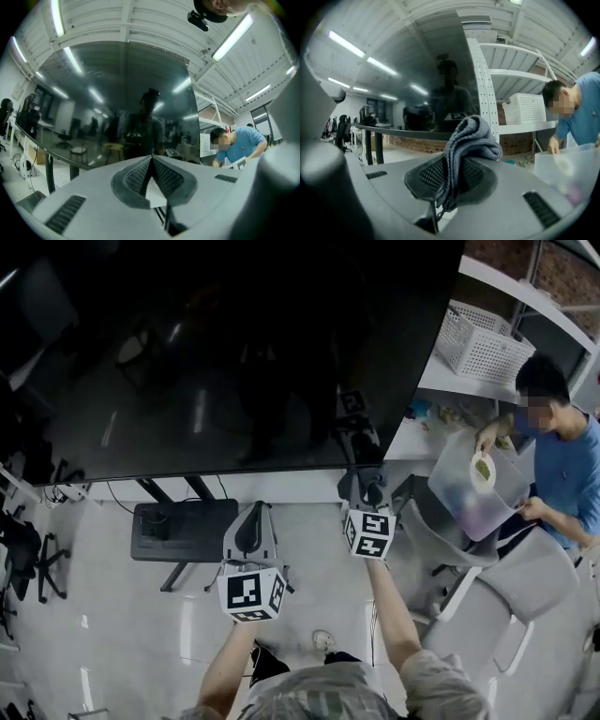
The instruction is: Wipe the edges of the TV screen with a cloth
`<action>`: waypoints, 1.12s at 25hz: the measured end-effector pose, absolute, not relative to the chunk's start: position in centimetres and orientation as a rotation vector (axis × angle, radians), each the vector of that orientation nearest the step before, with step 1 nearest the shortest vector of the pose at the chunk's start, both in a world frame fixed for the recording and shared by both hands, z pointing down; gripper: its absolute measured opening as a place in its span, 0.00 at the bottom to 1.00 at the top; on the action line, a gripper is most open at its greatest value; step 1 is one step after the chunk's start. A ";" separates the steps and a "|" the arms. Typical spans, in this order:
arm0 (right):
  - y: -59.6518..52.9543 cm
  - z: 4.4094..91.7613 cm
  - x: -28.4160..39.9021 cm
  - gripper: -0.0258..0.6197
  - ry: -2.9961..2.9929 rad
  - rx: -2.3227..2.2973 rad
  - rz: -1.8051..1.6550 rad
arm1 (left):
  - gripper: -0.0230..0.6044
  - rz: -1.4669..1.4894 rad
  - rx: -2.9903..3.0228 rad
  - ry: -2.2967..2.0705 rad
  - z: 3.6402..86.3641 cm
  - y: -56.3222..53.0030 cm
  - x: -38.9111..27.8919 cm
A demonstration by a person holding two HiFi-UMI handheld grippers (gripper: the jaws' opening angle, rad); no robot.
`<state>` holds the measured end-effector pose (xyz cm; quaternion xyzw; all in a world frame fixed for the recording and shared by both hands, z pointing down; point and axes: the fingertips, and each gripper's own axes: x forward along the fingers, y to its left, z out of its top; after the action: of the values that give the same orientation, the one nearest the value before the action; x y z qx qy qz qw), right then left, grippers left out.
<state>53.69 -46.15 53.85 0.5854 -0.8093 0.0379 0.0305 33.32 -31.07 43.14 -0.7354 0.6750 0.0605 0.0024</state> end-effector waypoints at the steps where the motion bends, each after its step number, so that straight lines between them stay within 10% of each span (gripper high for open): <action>1: -46.0 53.6 52.9 0.12 -2.478 1.799 0.077 | 0.06 0.191 -2.306 2.122 43.1 -31.3 32.4; 28: -37.7 54.3 7.5 0.12 -2.574 1.249 -0.251 | 0.06 0.242 -1.847 2.503 43.0 -17.2 -7.7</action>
<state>7.51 -37.69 54.30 0.4310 -0.8881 -0.0865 0.1343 -7.66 -17.18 42.98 -0.5920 0.8022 0.0775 0.0108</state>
